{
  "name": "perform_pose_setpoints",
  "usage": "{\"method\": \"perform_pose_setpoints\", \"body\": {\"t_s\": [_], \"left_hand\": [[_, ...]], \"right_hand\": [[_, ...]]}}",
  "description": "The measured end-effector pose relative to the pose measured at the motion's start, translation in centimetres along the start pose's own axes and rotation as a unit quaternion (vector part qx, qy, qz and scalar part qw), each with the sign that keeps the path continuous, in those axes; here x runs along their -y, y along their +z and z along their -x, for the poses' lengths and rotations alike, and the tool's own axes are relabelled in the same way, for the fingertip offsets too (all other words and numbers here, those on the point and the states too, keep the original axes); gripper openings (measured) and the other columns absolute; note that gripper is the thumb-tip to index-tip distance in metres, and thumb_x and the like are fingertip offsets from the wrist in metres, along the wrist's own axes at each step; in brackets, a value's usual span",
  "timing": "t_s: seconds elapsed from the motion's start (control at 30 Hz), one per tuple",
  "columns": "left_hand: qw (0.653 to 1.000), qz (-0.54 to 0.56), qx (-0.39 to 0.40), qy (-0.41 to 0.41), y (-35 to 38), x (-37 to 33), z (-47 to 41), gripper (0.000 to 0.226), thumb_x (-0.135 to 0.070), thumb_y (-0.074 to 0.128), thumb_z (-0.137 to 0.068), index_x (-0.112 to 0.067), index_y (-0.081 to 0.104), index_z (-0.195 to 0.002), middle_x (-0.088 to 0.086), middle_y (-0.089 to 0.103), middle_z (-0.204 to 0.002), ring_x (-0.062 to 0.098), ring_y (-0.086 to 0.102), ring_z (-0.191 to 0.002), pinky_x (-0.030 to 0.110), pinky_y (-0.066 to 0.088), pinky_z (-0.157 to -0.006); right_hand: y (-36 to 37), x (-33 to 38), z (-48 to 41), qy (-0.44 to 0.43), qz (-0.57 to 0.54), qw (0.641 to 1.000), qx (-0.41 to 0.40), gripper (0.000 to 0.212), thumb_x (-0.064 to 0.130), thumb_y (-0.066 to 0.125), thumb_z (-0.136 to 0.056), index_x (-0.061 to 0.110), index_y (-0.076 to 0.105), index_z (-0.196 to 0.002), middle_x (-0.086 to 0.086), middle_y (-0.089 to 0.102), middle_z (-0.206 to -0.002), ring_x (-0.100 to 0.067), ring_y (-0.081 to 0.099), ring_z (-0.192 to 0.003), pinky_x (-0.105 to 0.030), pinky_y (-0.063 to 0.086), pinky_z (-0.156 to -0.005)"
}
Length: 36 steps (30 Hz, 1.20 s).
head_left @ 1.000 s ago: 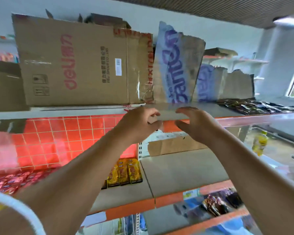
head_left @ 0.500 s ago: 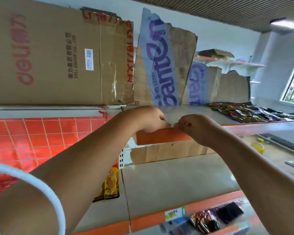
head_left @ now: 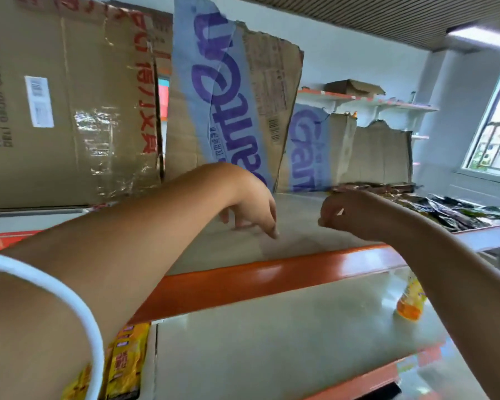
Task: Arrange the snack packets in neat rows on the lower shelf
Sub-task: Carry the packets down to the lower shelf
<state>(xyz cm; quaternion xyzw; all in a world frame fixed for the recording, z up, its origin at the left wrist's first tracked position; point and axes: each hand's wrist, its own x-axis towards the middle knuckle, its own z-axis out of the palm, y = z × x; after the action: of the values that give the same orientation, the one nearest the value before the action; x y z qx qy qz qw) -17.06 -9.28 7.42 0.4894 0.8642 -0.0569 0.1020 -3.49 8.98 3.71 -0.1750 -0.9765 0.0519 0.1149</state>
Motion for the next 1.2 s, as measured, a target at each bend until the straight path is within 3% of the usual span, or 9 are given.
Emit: {"method": "perform_pose_setpoints", "body": {"t_s": [0.1, 0.27, 0.33, 0.47, 0.63, 0.77, 0.9, 1.13, 1.2], "left_hand": [[1.0, 0.0, 0.028, 0.007, -1.2, -2.6, -2.6, 0.045, -0.058, 0.065, -0.093, -0.038, 0.061, -0.134, -0.009, 0.065, -0.106, 0.014, 0.071, -0.095, 0.037, 0.061, -0.085], [1.0, 0.005, 0.005, 0.023, -2.6, -7.8, -6.3, 0.039, -0.055, 0.065, -0.095, -0.038, 0.064, -0.129, -0.01, 0.067, -0.11, 0.012, 0.07, -0.095, 0.034, 0.058, -0.086], [0.999, 0.006, -0.031, 0.041, -2.9, -9.7, -7.7, 0.034, -0.053, 0.064, -0.096, -0.036, 0.067, -0.125, -0.012, 0.066, -0.094, 0.01, 0.068, -0.092, 0.032, 0.055, -0.085], [0.995, 0.034, -0.079, 0.045, -3.8, -14.3, -11.7, 0.029, -0.05, 0.065, -0.096, -0.035, 0.072, -0.12, -0.016, 0.063, -0.08, 0.009, 0.067, -0.086, 0.03, 0.054, -0.082], [0.99, 0.044, -0.133, 0.013, -5.7, -18.5, -18.0, 0.028, -0.05, 0.067, -0.094, -0.032, 0.074, -0.114, -0.008, 0.072, -0.105, 0.015, 0.069, -0.097, 0.037, 0.056, -0.092], [0.986, 0.085, -0.141, -0.002, -5.5, -18.8, -21.8, 0.023, -0.048, 0.069, -0.094, -0.032, 0.076, -0.108, -0.009, 0.072, -0.104, 0.014, 0.069, -0.097, 0.034, 0.055, -0.091], [0.979, 0.119, -0.163, 0.006, -4.1, -16.8, -22.0, 0.013, -0.042, 0.07, -0.093, -0.03, 0.076, -0.095, -0.012, 0.07, -0.087, 0.008, 0.066, -0.085, 0.032, 0.053, -0.078], [0.986, 0.114, -0.119, -0.033, -3.5, -17.2, -21.8, 0.037, -0.068, 0.07, -0.079, -0.032, 0.077, -0.079, -0.018, 0.067, -0.069, 0.0, 0.062, -0.068, 0.027, 0.043, -0.064], [0.985, 0.109, -0.132, -0.039, -3.4, -18.1, -22.0, 0.047, -0.072, 0.071, -0.075, -0.026, 0.077, -0.082, -0.01, 0.071, -0.074, 0.007, 0.065, -0.072, 0.028, 0.046, -0.065]], "right_hand": [[-1.0, -4.8, -1.4, 0.026, -0.071, 0.997, -0.033, 0.021, 0.046, 0.076, -0.08, 0.025, 0.073, -0.081, -0.007, 0.071, -0.095, -0.025, 0.066, -0.082, -0.039, 0.057, -0.08], [-3.6, -11.3, -3.2, 0.029, -0.085, 0.996, -0.01, 0.018, 0.018, 0.067, -0.093, 0.022, 0.069, -0.075, -0.009, 0.066, -0.076, -0.01, 0.053, -0.051, -0.018, 0.044, -0.05], [-4.7, -14.0, -4.2, 0.011, -0.09, 0.995, -0.034, 0.012, 0.021, 0.071, -0.09, 0.024, 0.072, -0.078, -0.008, 0.072, -0.086, -0.02, 0.064, -0.066, -0.031, 0.055, -0.064], [-6.3, -18.4, -6.1, -0.029, -0.039, 0.998, -0.032, 0.005, 0.025, 0.074, -0.087, 0.025, 0.073, -0.082, -0.001, 0.072, -0.091, -0.021, 0.067, -0.08, -0.036, 0.055, -0.072], [-7.0, -22.4, -9.5, -0.099, 0.022, 0.995, 0.024, 0.011, 0.037, 0.076, -0.087, 0.035, 0.066, -0.082, 0.011, 0.07, -0.097, -0.017, 0.066, -0.099, -0.04, 0.053, -0.093], [-7.1, -23.0, -11.7, -0.132, 0.078, 0.979, 0.135, 0.022, 0.054, 0.075, -0.082, 0.037, 0.061, -0.086, 0.009, 0.068, -0.105, -0.013, 0.064, -0.095, -0.033, 0.052, -0.086], [-6.3, -22.3, -12.7, -0.155, 0.117, 0.955, 0.223, 0.044, 0.067, 0.082, -0.063, 0.037, 0.064, -0.09, 0.006, 0.07, -0.105, -0.02, 0.068, -0.097, -0.042, 0.055, -0.089], [-4.5, -22.8, -13.0, -0.209, 0.066, 0.963, 0.156, 0.04, 0.058, 0.076, -0.064, 0.033, 0.062, -0.092, 0.01, 0.062, -0.095, -0.014, 0.06, -0.089, -0.034, 0.049, -0.072], [-4.4, -23.4, -13.0, -0.204, 0.041, 0.971, 0.121, 0.036, 0.052, 0.075, -0.069, 0.029, 0.062, -0.094, 0.007, 0.062, -0.094, -0.015, 0.06, -0.087, -0.034, 0.048, -0.069]]}}
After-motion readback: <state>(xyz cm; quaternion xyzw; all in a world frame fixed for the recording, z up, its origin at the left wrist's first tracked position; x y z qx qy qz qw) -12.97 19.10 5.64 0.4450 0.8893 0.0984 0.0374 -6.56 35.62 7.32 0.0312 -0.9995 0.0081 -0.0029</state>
